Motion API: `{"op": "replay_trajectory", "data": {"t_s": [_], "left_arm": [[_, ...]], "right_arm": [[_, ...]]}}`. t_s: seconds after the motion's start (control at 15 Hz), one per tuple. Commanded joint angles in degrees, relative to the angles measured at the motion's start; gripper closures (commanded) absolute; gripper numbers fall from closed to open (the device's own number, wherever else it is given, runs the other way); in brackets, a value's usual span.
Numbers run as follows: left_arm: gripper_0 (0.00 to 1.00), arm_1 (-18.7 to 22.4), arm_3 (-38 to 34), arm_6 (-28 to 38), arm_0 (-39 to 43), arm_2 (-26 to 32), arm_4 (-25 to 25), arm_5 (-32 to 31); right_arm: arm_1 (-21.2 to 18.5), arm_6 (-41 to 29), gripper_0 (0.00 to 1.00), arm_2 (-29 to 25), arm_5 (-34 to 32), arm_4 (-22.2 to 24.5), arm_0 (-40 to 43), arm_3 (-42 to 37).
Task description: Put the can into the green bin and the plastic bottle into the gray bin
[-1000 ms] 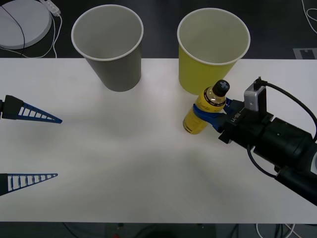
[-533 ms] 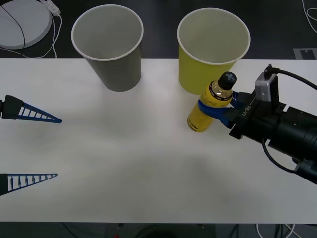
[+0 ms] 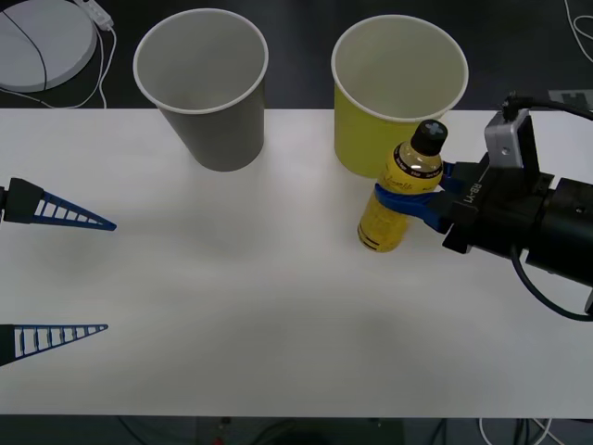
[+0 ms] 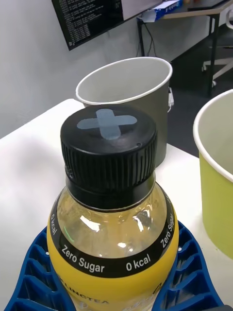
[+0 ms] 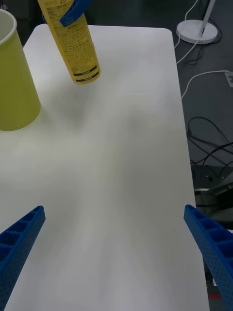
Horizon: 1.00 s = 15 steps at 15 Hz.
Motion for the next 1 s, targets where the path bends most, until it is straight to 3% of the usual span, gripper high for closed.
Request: {"op": "replay_trajectory", "data": {"t_s": [0.07, 0.33, 0.8, 1.0], "left_arm": [[0.00, 0.00, 0.00, 0.00, 0.00, 0.00, 0.00, 0.00], [0.00, 0.00, 0.00, 0.00, 0.00, 0.00, 0.00, 0.00], [0.00, 0.00, 0.00, 0.00, 0.00, 0.00, 0.00, 0.00], [0.00, 0.00, 0.00, 0.00, 0.00, 0.00, 0.00, 0.00]], "right_arm": [[-0.93, -8.16, 1.00, -0.89, -2.20, 6.33, -0.41, -2.87], [-0.84, -20.90, 1.00, -3.96, -8.96, 14.59, -1.29, -8.15], [-0.93, -22.75, 1.00, -4.93, -19.07, 13.19, -9.38, -7.27], [-1.54, -26.97, 1.00, -5.72, -24.34, 12.75, -13.68, -7.88]]}}
